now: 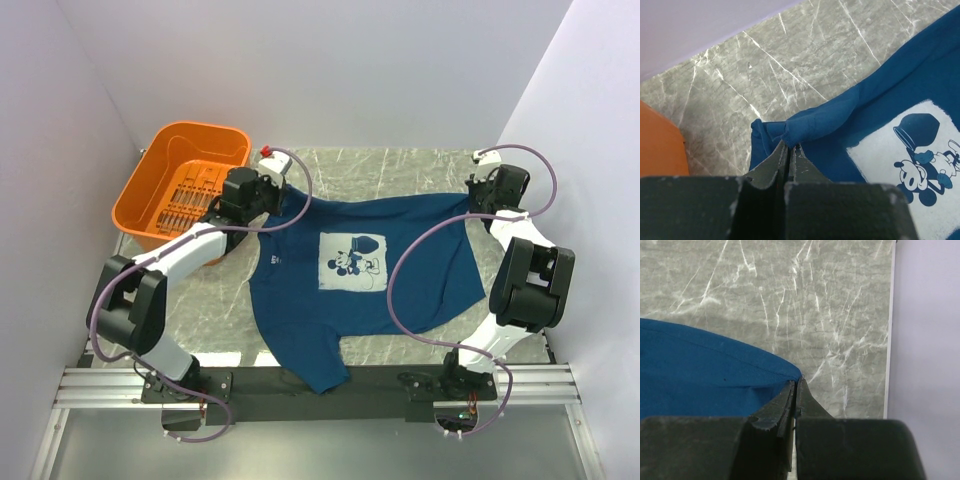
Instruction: Fold and stack the t-shirts
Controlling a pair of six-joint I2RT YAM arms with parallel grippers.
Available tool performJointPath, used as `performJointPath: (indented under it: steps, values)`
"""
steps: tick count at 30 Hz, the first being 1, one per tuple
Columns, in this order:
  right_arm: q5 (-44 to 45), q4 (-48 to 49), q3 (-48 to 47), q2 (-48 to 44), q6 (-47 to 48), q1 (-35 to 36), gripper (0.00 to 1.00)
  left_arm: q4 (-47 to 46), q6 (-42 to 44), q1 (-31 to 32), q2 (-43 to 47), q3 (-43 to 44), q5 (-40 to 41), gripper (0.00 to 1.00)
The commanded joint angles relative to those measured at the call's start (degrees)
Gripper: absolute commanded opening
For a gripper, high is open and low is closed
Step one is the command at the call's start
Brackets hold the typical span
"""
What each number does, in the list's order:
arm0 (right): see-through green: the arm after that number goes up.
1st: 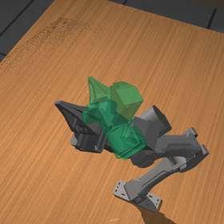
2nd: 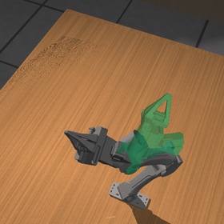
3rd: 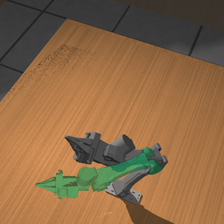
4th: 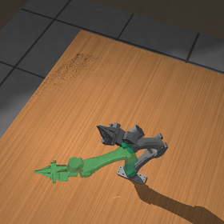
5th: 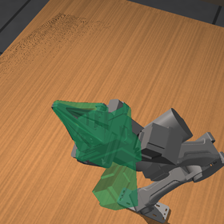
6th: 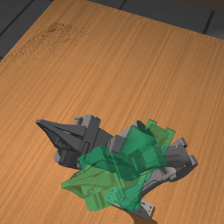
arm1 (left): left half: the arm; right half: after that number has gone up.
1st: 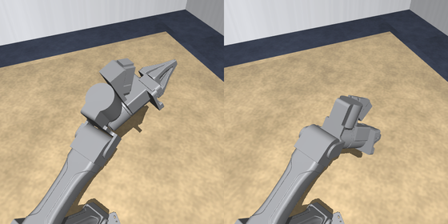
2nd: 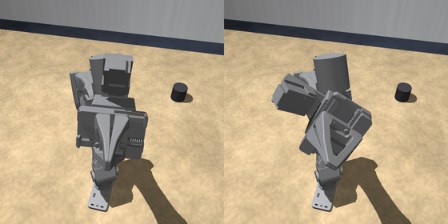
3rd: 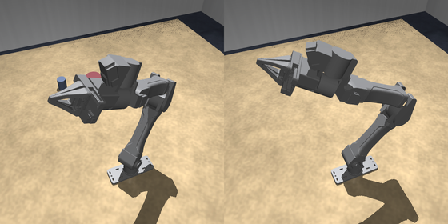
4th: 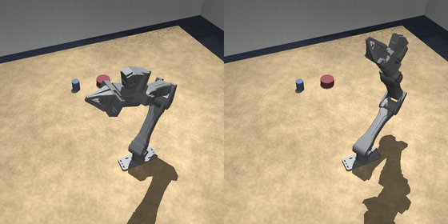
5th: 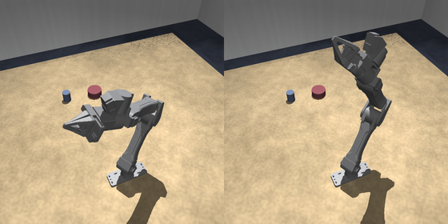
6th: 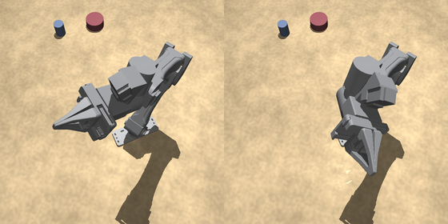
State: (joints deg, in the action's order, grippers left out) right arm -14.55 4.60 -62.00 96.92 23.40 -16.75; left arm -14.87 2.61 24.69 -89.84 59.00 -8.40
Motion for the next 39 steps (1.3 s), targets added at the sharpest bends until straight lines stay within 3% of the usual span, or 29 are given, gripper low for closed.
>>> performJointPath:
  steps: [1,12,39]
  values:
    - [1.01,0.76,-0.93,-0.77,0.07,-0.39,0.0,-0.77,0.73,0.19,3.53,-0.73,-1.79,0.0]
    - [2.94,-0.03,-2.25,0.9,-0.72,-0.47,0.0,0.28,0.73,2.12,9.59,-4.95,-0.83,0.0]
    - [2.86,-1.53,-0.76,0.81,2.53,-0.56,0.03,5.29,0.73,6.43,12.59,-6.62,5.06,0.0]
